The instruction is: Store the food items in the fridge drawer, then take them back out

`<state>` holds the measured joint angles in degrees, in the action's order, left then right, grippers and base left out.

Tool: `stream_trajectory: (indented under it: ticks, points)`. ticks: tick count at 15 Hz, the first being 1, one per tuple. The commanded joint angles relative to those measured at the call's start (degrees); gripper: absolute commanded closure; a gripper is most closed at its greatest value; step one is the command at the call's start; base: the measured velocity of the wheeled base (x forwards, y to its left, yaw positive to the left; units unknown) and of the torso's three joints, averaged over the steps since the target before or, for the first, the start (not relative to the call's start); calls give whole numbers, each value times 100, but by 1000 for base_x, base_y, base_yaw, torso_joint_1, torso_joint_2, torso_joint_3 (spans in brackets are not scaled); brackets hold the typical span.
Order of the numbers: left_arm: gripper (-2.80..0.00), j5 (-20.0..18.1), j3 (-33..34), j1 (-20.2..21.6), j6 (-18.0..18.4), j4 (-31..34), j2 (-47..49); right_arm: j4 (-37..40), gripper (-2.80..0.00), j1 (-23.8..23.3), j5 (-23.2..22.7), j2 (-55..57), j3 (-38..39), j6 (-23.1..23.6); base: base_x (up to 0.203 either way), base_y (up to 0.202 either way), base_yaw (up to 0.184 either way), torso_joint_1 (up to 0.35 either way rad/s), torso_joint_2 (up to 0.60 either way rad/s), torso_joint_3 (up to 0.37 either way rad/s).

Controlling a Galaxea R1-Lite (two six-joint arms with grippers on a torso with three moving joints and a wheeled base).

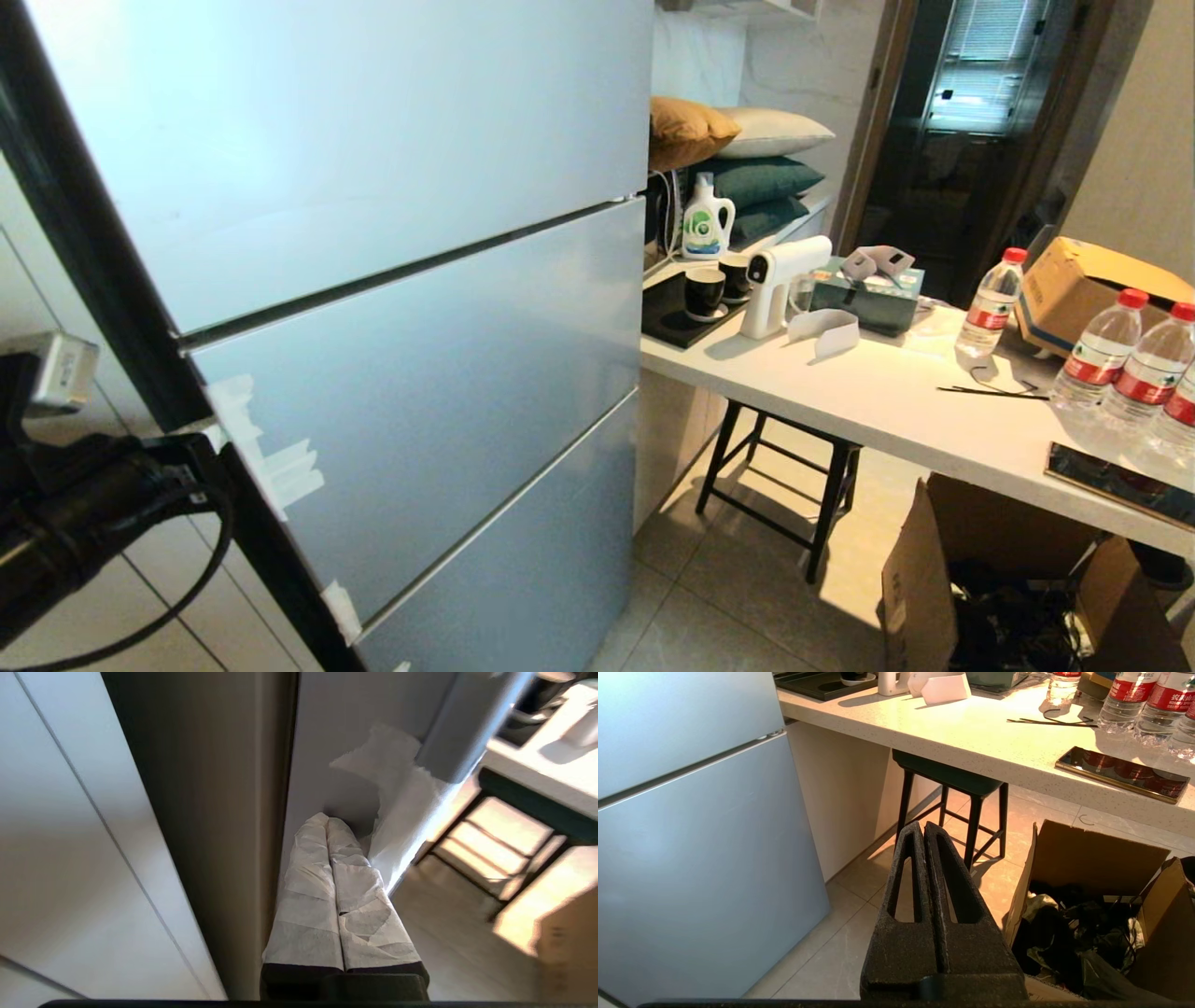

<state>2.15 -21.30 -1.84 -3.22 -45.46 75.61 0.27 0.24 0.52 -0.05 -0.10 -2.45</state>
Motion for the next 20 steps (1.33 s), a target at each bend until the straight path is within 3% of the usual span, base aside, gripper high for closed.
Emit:
stream_trajectory:
  ticks: [1, 7, 14, 18, 20]
  points:
    - [0, -250, 19, -9, -99, -6, -21, 0, 0, 2, 0, 5, 1, -1, 0, 0, 0, 0, 0, 0]
    - [0, -855, 144, -79, -370, -6, -143, 0, 0, 2, 0, 5, 1, -1, 0, 0, 0, 0, 0, 0]
    - [0, -925, 571, -627, -381, -11, -413, 0, 0, 2, 0, 5, 1, -1, 0, 0, 0, 0, 0, 0]
    - [0, -1717, 1042, -1070, -395, 40, -1292, 0, 0, 2, 0, 5, 1, -1, 0, 0, 0, 0, 0, 0]
    - [0, -2066, 1270, -1166, -582, 54, -1598, 0, 0, 2, 0, 5, 1, -1, 0, 0, 0, 0, 0, 0]
